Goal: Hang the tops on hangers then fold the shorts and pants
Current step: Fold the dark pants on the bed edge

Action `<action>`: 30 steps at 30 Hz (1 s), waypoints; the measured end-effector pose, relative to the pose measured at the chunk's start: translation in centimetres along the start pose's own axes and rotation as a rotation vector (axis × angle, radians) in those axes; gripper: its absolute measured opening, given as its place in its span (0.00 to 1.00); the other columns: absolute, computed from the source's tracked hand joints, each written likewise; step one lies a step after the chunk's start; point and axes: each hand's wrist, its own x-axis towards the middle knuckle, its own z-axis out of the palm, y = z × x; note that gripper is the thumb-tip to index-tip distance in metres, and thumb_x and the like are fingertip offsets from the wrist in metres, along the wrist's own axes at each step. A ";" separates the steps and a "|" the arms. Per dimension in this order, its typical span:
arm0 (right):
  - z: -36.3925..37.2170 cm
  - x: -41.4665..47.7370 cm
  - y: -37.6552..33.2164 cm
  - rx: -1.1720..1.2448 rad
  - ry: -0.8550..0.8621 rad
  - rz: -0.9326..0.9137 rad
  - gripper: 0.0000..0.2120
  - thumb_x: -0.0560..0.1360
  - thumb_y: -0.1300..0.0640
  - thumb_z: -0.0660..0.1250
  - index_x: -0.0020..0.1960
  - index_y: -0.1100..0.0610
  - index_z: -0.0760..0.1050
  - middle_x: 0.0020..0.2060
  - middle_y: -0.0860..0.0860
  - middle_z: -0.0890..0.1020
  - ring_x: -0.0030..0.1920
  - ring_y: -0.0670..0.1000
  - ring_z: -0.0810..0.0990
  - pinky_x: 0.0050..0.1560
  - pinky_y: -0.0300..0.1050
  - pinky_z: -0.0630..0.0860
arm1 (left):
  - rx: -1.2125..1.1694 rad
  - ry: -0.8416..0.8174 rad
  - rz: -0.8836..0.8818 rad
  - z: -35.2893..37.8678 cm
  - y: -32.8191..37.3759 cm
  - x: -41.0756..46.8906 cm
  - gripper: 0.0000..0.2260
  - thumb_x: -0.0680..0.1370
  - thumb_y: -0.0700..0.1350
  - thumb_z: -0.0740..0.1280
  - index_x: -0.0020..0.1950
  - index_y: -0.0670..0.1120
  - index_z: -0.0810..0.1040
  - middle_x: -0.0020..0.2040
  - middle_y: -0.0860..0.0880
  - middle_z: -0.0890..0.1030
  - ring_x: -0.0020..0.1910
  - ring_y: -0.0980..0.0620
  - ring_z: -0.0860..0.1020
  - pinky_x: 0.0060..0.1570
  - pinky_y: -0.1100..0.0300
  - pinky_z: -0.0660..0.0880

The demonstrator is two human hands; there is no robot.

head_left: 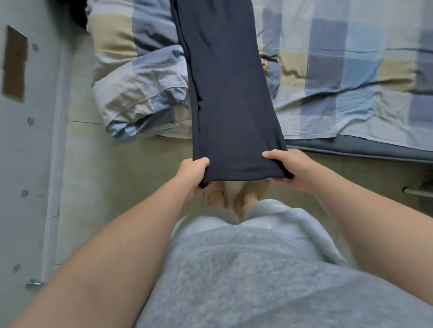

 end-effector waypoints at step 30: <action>-11.8 -13.5 25.2 0.112 -0.049 0.129 0.21 0.68 0.55 0.80 0.57 0.60 0.78 0.49 0.57 0.86 0.46 0.55 0.85 0.36 0.45 0.82 | -0.109 0.018 -0.158 4.1 -27.0 -17.0 0.14 0.76 0.50 0.74 0.54 0.43 0.77 0.38 0.47 0.79 0.28 0.53 0.77 0.24 0.65 0.71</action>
